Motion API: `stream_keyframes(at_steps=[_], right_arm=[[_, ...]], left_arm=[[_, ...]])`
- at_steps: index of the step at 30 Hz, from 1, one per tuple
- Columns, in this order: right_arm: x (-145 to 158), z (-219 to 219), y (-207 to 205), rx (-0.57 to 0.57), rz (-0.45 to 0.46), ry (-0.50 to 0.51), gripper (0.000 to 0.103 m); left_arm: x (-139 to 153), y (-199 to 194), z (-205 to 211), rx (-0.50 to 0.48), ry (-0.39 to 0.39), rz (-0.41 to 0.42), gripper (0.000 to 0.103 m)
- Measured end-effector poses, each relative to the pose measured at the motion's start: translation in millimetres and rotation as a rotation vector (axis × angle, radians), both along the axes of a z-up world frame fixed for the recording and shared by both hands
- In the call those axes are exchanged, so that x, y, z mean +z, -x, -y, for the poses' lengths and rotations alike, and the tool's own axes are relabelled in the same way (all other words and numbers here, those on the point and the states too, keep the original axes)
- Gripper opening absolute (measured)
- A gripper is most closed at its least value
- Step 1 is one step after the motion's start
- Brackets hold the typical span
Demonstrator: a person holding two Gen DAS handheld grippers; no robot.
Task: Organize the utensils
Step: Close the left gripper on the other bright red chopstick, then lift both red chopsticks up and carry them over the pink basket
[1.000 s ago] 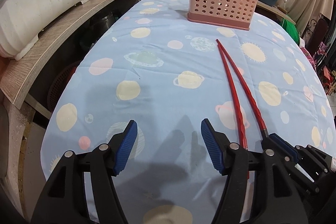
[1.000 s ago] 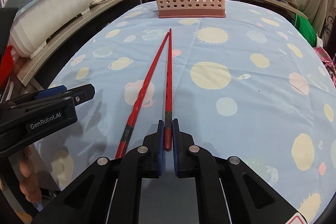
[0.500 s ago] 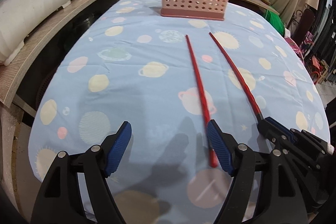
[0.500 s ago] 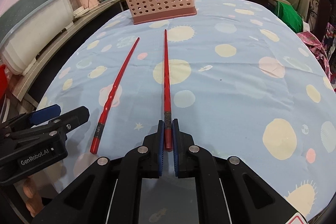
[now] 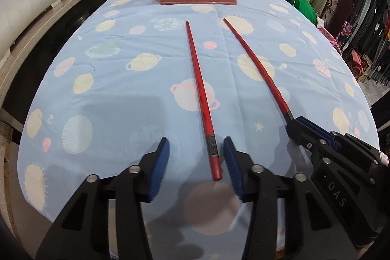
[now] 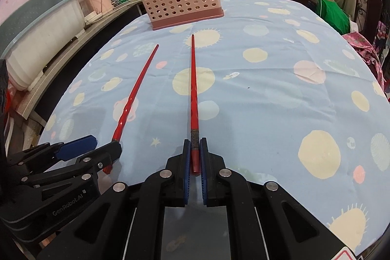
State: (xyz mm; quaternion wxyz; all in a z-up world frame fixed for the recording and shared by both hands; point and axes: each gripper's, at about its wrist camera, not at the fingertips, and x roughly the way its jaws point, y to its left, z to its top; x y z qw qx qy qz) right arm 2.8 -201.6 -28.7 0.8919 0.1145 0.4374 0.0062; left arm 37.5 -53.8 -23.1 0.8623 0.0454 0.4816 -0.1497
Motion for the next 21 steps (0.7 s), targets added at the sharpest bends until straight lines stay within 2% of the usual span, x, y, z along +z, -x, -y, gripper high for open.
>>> stream_keyframes(at_steps=[2,5,13,21], right_arm=[[0.1,-0.2,0.5,-0.001,0.0,-0.001,0.007],[0.2,0.0,1.0,-0.001,0.0,-0.003,0.007],[6.8,1.8,6.7,-0.001,0.01,-0.016,0.007],[41.8,12.2,12.0,-0.009,0.079,-0.059,0.007]], left_arm=[[1.0,0.7,1.0,-0.01,0.002,0.001,0.024],[1.1,1.2,1.8,-0.023,0.012,-0.007,0.007],[6.0,3.5,-0.4,-0.025,0.023,-0.001,0.007],[35.9,-2.8,-10.5,-0.003,0.073,0.012,0.007]])
